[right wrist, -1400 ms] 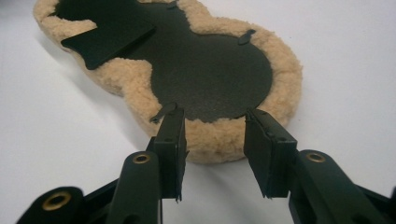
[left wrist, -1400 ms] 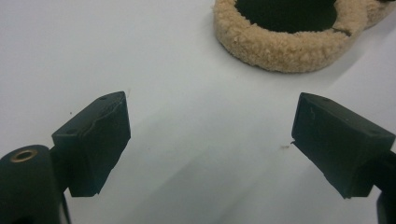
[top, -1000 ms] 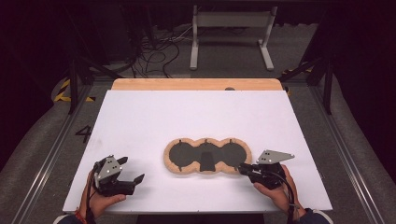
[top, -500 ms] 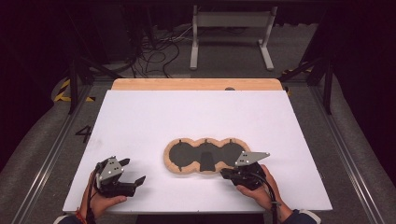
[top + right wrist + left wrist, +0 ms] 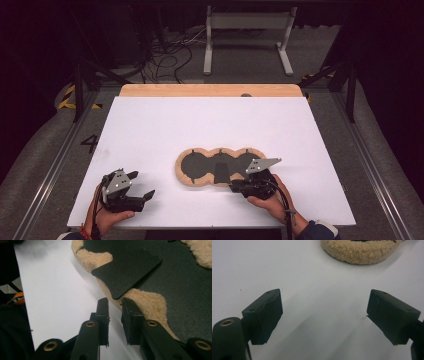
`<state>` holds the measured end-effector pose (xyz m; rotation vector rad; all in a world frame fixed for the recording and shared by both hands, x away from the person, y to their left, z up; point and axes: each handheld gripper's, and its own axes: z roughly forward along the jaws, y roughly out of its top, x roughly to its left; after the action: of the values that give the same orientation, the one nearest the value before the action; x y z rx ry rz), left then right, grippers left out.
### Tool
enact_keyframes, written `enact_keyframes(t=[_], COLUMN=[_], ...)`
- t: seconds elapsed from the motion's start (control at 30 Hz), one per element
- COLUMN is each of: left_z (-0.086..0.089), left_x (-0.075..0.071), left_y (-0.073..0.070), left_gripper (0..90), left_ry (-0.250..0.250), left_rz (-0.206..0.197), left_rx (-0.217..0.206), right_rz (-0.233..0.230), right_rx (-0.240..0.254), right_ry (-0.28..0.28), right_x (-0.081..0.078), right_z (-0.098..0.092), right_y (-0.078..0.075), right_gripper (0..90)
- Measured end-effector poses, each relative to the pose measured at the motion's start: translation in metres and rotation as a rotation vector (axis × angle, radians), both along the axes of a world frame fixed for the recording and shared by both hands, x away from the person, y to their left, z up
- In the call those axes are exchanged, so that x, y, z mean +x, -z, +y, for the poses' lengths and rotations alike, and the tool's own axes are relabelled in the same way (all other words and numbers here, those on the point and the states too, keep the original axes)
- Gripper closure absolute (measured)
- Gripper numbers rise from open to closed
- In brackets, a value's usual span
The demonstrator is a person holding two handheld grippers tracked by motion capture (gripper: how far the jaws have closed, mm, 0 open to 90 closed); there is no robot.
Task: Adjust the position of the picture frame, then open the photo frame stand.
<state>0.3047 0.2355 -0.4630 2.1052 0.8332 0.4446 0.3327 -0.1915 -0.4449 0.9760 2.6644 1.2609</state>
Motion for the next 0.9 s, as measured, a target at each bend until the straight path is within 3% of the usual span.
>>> enact_keyframes(t=[0.03, 0.07, 0.23, 0.47, 0.63, 0.67, 0.8, 0.9], left_z=[0.000, -0.001, -0.003, -0.010, -0.019, -0.019, -0.029, -0.034], left_x=[0.000, -0.001, 0.001, 0.003, 0.012, 0.012, 0.022, 0.029], left_y=[0.000, 0.000, 0.000, 0.001, 0.000, 0.000, -0.003, -0.004], left_gripper=[13.9, 13.9, 13.9, 13.9, 14.1, 14.1, 14.1, 14.1], left_ry=[-0.001, 0.001, 0.003, 0.026, 0.036, 0.036, 0.046, 0.059], left_rz=[-0.002, -0.002, 0.006, 0.014, 0.028, 0.028, 0.034, 0.047], left_rx=[0.002, 0.004, -0.006, 0.004, -0.001, -0.001, -0.019, -0.028], right_rz=[0.036, 0.036, 0.123, 0.272, 0.402, 0.402, 0.479, 0.499], right_rx=[0.020, 0.020, 0.100, 0.220, 0.326, 0.326, 0.391, 0.410], right_ry=[-0.001, -0.001, 0.003, 0.065, 0.135, 0.135, 0.181, 0.209], right_x=[0.002, 0.002, 0.011, 0.020, 0.026, 0.026, 0.030, 0.030], right_z=[0.000, 0.000, 0.000, -0.005, -0.007, -0.007, -0.011, -0.012], right_y=[0.001, 0.001, 0.001, 0.001, 0.006, 0.006, 0.011, 0.013], right_gripper=[70.7, 70.7, 63.9, 56.7, 57.6, 57.6, 63.1, 65.5])
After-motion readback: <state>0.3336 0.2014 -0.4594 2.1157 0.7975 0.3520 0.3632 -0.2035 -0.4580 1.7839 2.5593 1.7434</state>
